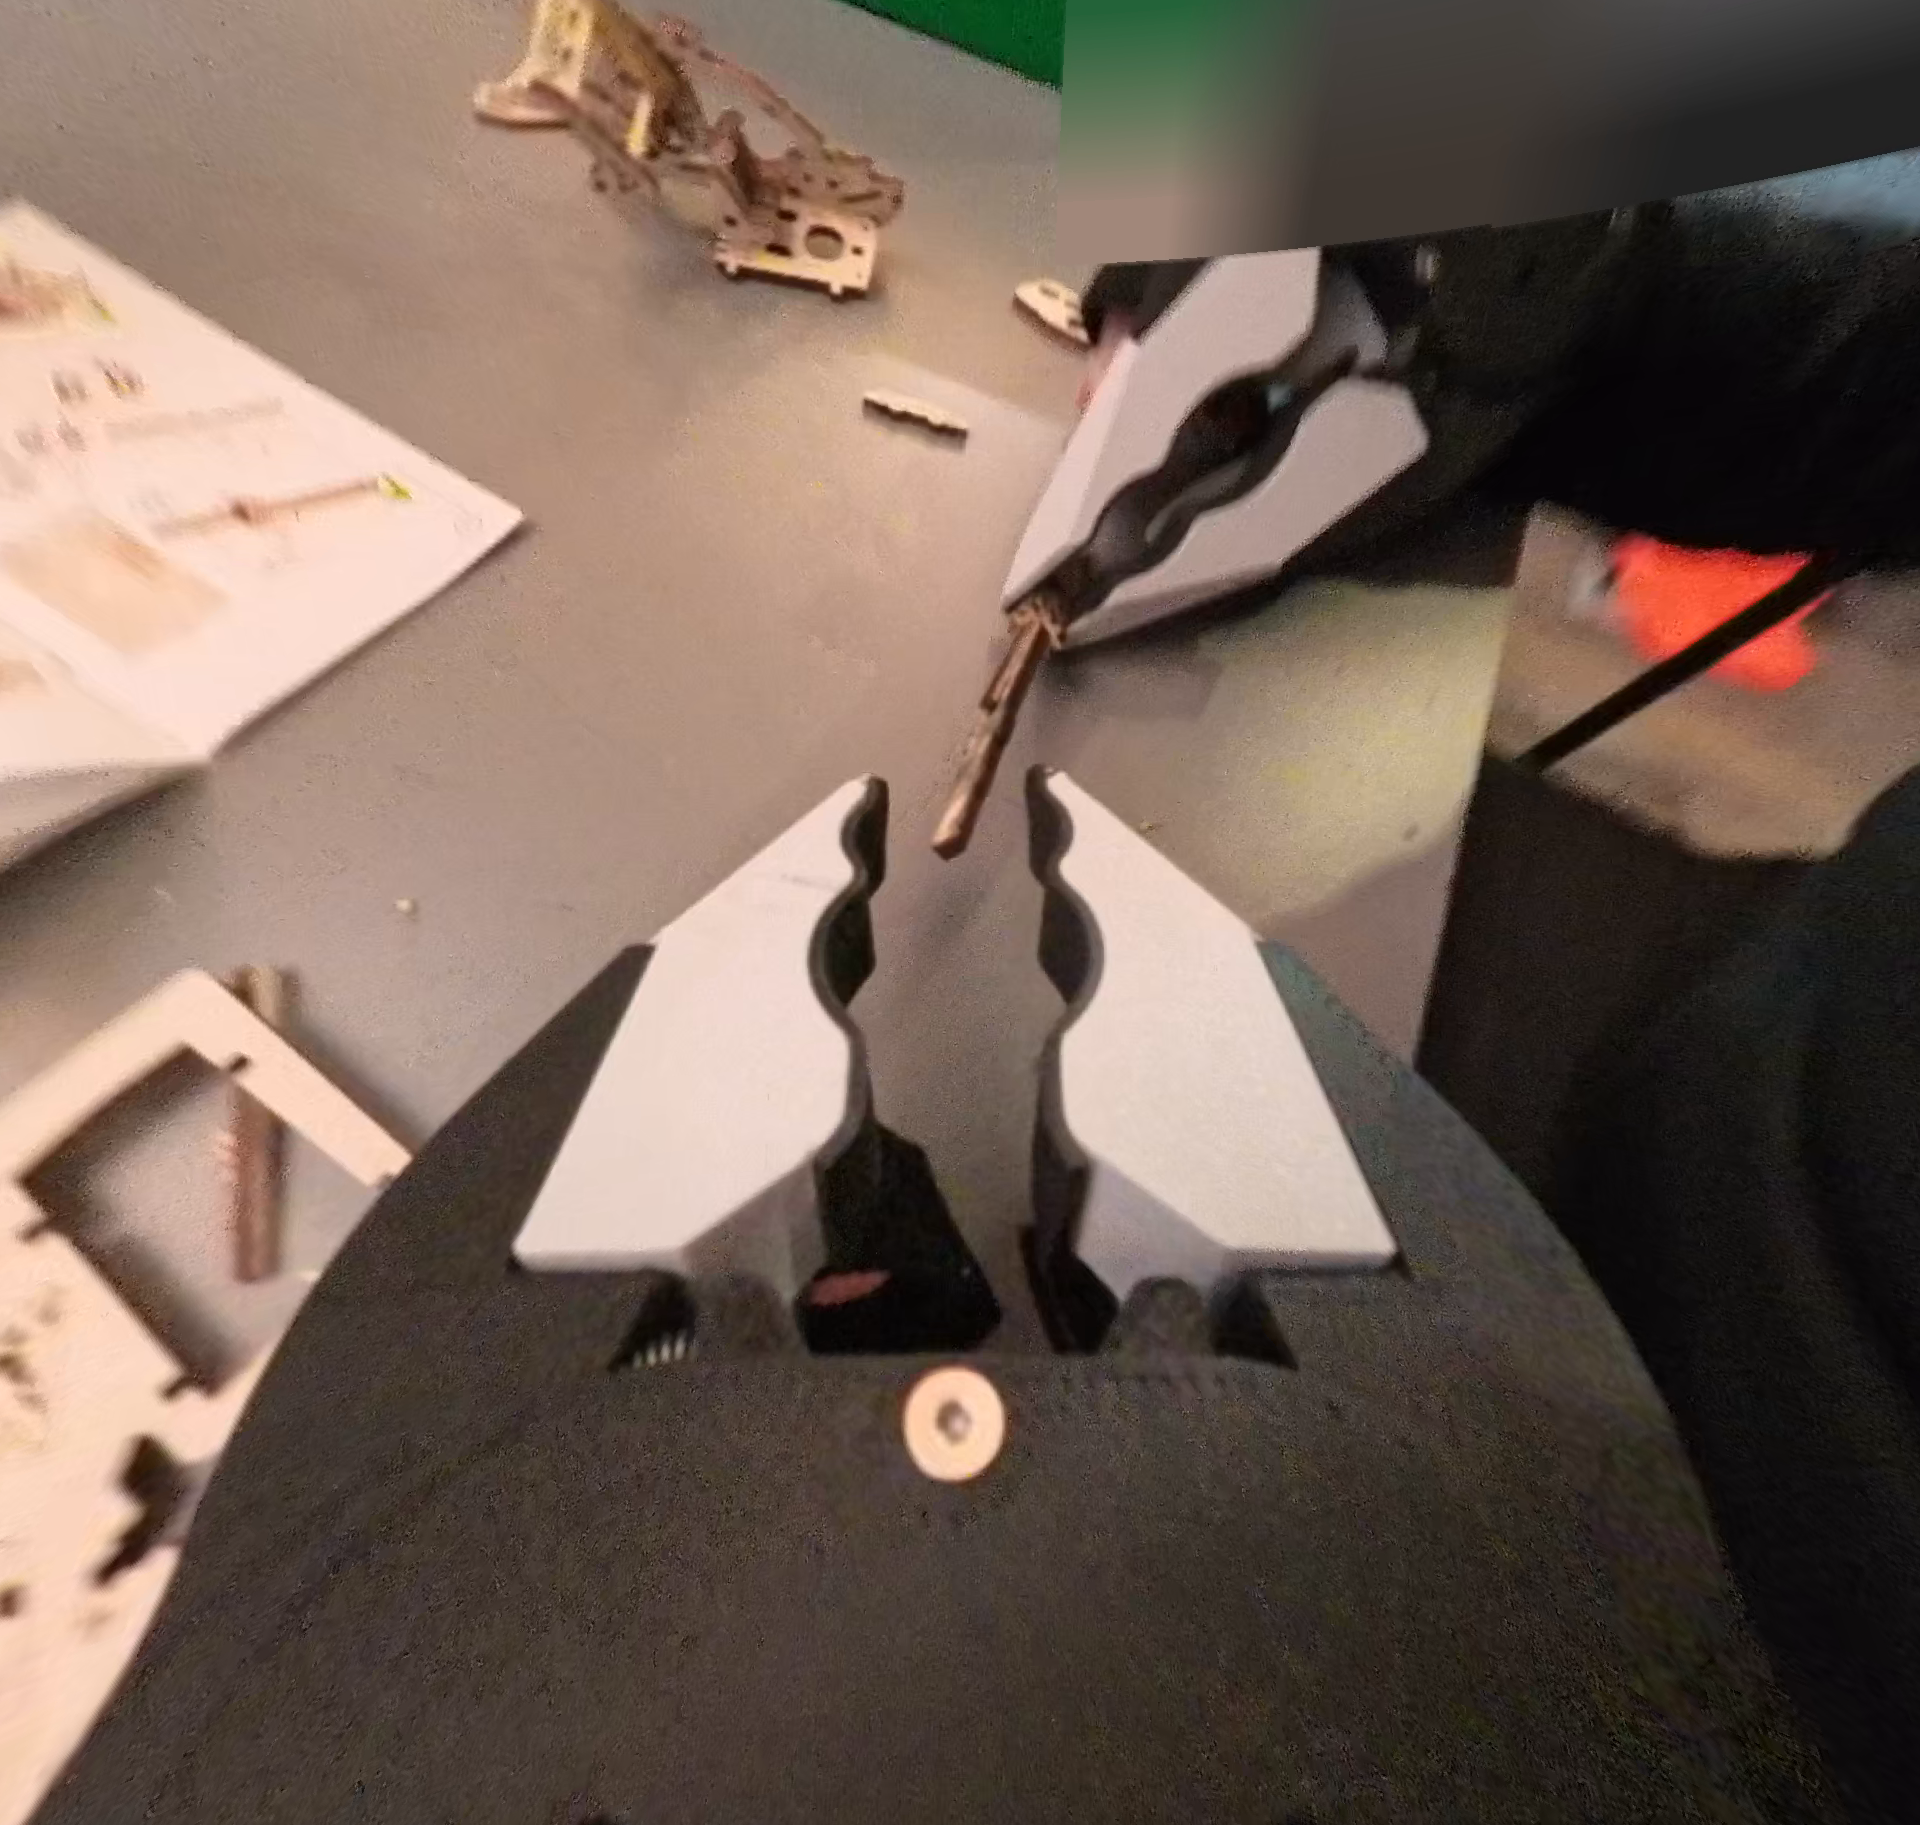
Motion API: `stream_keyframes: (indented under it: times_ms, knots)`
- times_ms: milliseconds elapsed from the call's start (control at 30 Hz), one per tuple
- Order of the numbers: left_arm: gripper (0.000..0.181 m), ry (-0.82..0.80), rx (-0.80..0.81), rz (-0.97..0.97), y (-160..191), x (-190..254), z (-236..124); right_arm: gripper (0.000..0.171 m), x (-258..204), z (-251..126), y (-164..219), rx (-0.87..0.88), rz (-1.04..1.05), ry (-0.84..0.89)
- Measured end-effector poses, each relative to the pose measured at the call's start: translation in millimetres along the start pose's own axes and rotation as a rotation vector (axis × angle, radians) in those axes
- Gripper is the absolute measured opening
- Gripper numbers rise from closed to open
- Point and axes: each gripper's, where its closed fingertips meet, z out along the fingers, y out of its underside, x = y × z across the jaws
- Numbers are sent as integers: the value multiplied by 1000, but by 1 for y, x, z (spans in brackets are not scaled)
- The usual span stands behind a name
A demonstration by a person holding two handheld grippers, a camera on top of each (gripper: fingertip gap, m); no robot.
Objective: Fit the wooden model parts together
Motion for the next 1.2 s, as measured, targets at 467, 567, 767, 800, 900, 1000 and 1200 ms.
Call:
stream_keyframes:
  times_ms: [467,567,767,800,900,1000,1200]
  knots:
    - [6,194,31,-430,1,5,7,6,-1,-1,0,6,-50,34]
    - [5,218,44,-451,0,9,7,5,-2,-2,-1,8,-48,26]
    - [19,261,96,-545,-4,6,-2,6,-2,-1,-1,9,-56,31]
    - [19,267,91,-550,-3,7,-2,6,-2,-1,0,8,-56,32]
    - [16,254,59,-537,0,7,1,6,-2,-1,-1,9,-56,32]
    - [13,248,15,-533,5,9,4,6,-1,-2,-2,18,-51,37]
    - [6,272,37,-554,2,9,3,6,-3,-2,-1,12,-65,36]
